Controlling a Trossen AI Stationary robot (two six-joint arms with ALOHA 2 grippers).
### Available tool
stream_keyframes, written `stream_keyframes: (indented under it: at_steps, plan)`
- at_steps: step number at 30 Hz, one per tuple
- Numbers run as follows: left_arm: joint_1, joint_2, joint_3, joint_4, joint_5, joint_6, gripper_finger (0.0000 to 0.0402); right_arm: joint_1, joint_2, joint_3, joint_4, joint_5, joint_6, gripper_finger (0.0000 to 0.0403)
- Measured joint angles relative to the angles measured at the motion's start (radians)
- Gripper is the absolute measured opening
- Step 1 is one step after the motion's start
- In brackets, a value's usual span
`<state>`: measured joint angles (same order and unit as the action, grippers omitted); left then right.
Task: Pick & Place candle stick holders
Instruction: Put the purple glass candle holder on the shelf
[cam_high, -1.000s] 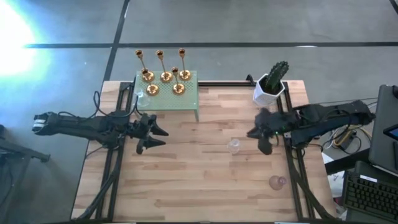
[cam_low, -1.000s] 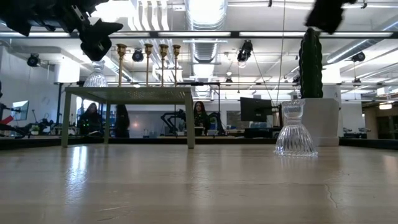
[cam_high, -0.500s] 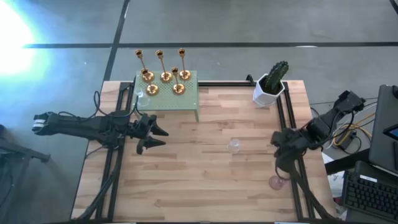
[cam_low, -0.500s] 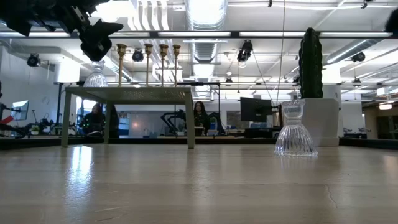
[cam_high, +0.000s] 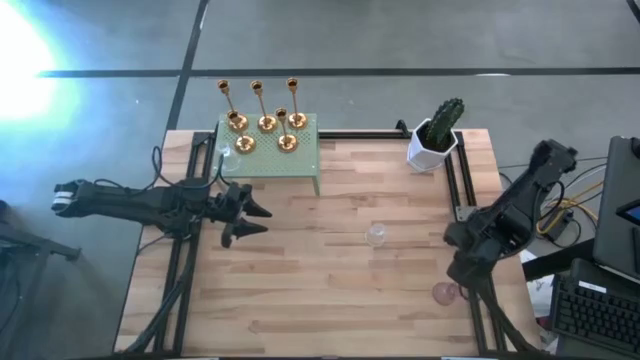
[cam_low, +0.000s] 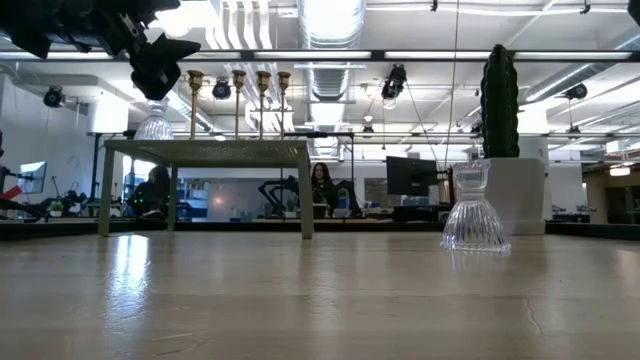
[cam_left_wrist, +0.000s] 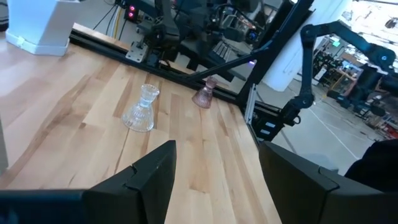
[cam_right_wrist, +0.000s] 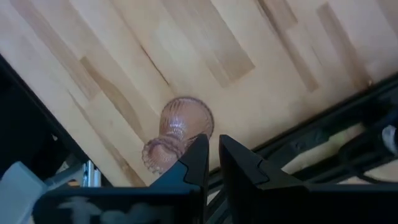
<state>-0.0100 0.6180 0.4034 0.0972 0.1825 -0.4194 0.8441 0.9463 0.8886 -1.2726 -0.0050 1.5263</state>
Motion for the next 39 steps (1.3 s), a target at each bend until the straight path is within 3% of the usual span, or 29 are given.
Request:
stream_keyframes:
  at_steps: [7,13,30,39]
  plan:
    - [0.000,0.015,0.000,-0.012,-0.035,-0.001,0.0234,0.092,0.007,-0.039,0.113,-0.005,0.134,0.0034]
    - [0.000,0.022,0.000,-0.021,-0.035,-0.038,0.0234,0.147,0.066,-0.053,0.194,-0.010,0.151,0.0034]
    - [0.000,0.079,0.000,-0.025,-0.045,0.035,0.0234,0.155,0.241,-0.047,0.245,-0.082,0.144,0.0106]
    - [0.000,0.094,0.000,-0.027,-0.042,-0.005,0.0234,0.155,0.256,-0.061,0.246,-0.075,0.145,0.0090]
